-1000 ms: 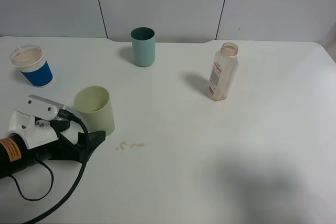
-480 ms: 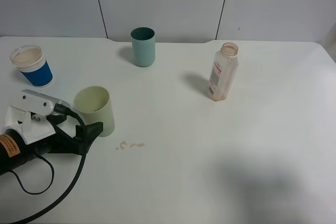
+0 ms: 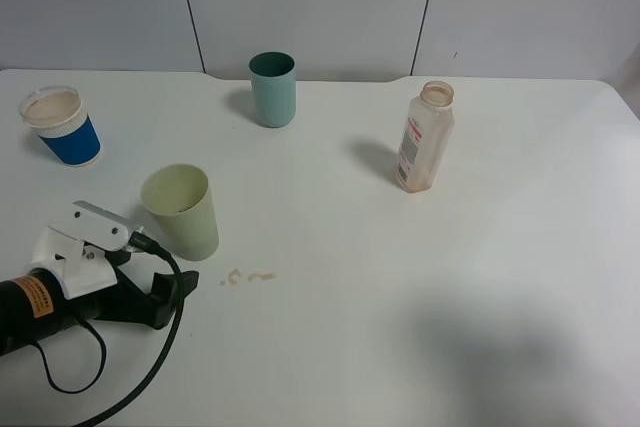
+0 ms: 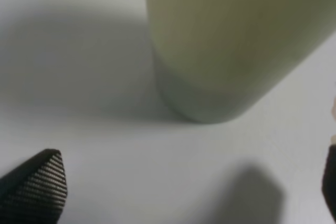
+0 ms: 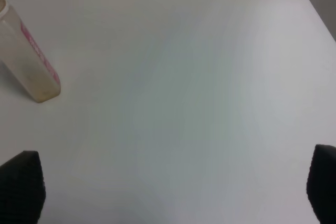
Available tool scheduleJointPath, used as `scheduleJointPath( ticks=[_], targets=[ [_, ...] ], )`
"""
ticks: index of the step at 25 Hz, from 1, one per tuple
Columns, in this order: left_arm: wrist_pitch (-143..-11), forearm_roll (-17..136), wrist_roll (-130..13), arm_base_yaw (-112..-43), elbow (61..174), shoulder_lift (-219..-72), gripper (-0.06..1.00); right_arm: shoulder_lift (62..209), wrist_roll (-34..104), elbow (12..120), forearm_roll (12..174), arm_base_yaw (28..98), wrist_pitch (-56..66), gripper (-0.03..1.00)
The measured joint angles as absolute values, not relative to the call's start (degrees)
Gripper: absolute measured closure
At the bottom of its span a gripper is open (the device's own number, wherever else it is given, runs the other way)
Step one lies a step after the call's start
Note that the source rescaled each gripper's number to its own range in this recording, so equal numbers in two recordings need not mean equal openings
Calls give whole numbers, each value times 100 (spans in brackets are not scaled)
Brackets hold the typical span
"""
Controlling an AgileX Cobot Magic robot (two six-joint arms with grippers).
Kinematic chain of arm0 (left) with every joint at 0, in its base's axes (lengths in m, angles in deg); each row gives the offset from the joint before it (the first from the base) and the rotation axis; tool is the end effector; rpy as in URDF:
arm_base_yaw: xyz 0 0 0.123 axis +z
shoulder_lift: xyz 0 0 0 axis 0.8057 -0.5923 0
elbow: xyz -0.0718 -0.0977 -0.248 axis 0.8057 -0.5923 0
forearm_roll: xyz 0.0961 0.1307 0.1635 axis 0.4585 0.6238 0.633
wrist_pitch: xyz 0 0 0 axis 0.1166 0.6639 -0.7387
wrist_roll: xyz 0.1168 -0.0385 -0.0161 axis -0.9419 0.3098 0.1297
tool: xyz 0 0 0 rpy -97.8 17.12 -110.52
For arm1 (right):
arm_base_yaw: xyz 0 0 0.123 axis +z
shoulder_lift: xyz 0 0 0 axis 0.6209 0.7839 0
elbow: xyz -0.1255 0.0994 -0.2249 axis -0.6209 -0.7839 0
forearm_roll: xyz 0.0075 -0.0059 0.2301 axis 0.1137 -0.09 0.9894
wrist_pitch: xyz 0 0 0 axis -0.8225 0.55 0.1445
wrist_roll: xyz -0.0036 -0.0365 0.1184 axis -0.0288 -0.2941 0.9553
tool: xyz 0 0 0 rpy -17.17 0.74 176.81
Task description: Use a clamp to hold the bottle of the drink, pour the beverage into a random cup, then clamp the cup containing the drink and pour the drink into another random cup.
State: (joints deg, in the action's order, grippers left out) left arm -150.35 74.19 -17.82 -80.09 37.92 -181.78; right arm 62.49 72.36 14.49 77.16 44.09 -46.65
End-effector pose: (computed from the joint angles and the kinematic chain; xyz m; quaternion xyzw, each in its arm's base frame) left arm 0.1736 -0.0900 0.0678 0.1619 0.8731 -0.1402 0.4381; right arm 0.0148 -0.0142 0.2518 0.0658 0.8498 0.0183 0.5227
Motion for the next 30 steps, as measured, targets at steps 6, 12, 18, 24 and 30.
scheduleJointPath(
  ticks=[6,12,18,24,30],
  targets=[
    [-15040,7425,-1782,-8009,3985,-18190,0,6249,7236,1449,7716,4409,-4665,-3],
    [-15040,7425,-1789,-8009,4169,-18195,0,6249,7236,1449,7716,4409,-4665,-3],
    [-15048,7446,-1793,-8009,4400,-18308,0,6249,7236,1449,7716,4409,-4665,-3],
    [-15048,7584,-1793,-8009,4686,-18637,0,6249,7236,1449,7716,4409,-4665,-3],
    [-15042,7654,-1793,-8009,4989,-18709,3,6249,7236,1449,7716,4409,-4665,-3]
  ],
)
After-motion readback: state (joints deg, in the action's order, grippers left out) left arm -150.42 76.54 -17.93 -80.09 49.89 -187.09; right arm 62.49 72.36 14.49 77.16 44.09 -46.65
